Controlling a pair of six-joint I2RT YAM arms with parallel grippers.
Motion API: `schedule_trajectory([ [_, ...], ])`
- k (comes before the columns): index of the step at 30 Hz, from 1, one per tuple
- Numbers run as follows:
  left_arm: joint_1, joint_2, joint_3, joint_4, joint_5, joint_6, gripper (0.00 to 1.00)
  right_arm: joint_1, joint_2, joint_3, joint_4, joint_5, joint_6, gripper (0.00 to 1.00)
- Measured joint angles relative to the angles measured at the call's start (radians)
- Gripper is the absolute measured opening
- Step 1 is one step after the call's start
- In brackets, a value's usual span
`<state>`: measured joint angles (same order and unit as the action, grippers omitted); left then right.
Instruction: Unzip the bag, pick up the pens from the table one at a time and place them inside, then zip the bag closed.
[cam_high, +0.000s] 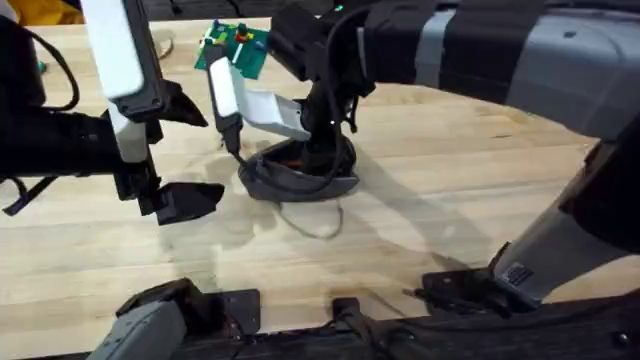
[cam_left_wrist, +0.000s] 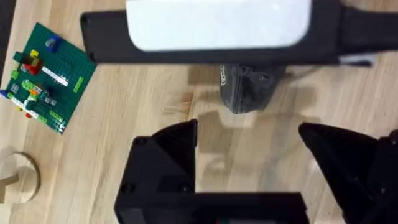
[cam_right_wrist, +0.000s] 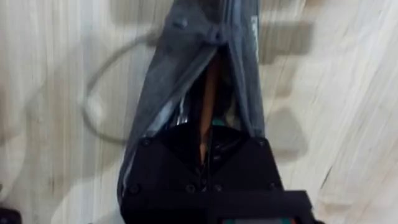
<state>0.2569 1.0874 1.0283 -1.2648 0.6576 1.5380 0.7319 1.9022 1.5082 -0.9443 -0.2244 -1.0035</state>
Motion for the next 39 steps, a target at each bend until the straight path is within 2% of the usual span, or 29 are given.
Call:
schedule_trajectory([
  [7, 0.000, 0.000, 0.000, 0.000, 0.000, 0.000, 0.993, 0.020, 0.000, 0.000, 0.003, 0.000, 0.000, 0.045],
  [9, 0.000, 0.000, 0.000, 0.000, 0.000, 0.000, 0.994, 0.019, 0.000, 0.000, 0.001, 0.000, 0.000, 0.297],
  [12, 0.000, 0.000, 0.000, 0.000, 0.000, 0.000, 0.993, 0.019, 0.000, 0.000, -0.022, 0.000, 0.000, 0.748],
  [14, 0.000, 0.000, 0.000, 0.000, 0.000, 0.000, 0.993, 0.019, 0.000, 0.000, -0.042, 0.000, -0.001, 0.968],
  [20, 0.000, 0.000, 0.000, 0.000, 0.000, 0.000, 0.993, 0.019, 0.000, 0.000, -0.088, 0.000, 0.004, 0.998],
  [25, 0.000, 0.000, 0.000, 0.000, 0.000, 0.000, 0.993, 0.019, -0.006, 0.054, -0.112, 0.001, 0.059, 0.998],
  [31, 0.000, 0.000, 0.000, 0.000, -0.006, 0.000, 0.993, 0.019, -0.020, 0.156, -0.137, 0.002, 0.222, 0.998],
  [39, 0.000, 0.000, 0.000, 0.000, -0.034, 0.000, 0.993, 0.019, -0.020, 0.283, -0.268, 0.002, 0.433, 0.998],
])
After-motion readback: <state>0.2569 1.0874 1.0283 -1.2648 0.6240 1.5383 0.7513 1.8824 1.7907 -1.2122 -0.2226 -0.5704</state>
